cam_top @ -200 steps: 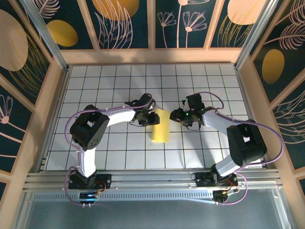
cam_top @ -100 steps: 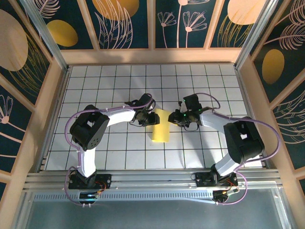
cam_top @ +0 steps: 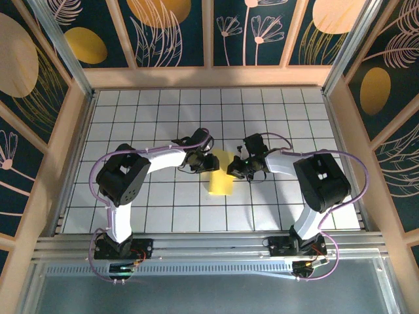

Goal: Fold a paper plane with a square sheet of paper (fold left side to right side)
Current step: Hold the square sheet of paper at the center of the table, then first fold the square sheet of paper in half at the center of the table.

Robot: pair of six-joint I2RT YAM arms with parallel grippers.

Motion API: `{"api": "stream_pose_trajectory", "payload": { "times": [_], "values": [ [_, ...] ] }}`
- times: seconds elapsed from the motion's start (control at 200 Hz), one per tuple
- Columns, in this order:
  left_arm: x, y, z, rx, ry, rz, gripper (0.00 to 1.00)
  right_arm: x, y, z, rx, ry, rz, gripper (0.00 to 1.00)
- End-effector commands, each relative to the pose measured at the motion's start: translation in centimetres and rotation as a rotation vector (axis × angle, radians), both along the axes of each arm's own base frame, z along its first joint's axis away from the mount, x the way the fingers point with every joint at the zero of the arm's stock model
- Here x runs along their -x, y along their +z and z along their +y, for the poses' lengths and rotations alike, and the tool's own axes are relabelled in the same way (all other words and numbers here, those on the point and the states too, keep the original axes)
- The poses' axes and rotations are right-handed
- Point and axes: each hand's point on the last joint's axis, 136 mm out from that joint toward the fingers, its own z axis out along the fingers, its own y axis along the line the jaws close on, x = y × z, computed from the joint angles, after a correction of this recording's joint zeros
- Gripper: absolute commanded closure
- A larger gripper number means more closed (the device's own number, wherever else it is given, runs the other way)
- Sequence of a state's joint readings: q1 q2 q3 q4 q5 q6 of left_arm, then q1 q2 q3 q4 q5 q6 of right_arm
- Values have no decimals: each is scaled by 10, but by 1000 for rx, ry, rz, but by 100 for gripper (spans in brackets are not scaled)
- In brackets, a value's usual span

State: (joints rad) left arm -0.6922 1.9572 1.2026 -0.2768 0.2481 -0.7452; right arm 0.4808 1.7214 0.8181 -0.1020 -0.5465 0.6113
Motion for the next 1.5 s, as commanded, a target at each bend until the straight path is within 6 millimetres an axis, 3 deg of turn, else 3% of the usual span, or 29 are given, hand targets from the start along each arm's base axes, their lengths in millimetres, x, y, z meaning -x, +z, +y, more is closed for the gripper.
{"api": "stream_pose_trajectory", "payload": {
  "times": [0.0,0.31,0.621,0.786,0.901,1.056,1.276,1.496],
  "values": [
    [18,-39,33,-160,55,104,58,0,-7,2,31,9,7,100],
    [8,-22,31,-144,60,46,53,14,-32,-15,137,10,69,100],
    [-20,65,27,-26,79,-235,45,19,-39,-23,178,3,86,100],
    [-5,79,-3,162,-29,-216,55,18,-39,-25,194,1,83,100],
    [5,73,-22,271,-77,-150,68,18,-40,-25,195,1,83,100],
    [10,62,-34,335,-103,-99,82,18,-40,-25,197,3,84,100],
    [15,20,-26,244,-76,-5,88,20,-42,-26,207,5,90,100],
    [16,2,-13,173,-39,24,92,22,-44,-29,230,8,95,100]
  ]
}}
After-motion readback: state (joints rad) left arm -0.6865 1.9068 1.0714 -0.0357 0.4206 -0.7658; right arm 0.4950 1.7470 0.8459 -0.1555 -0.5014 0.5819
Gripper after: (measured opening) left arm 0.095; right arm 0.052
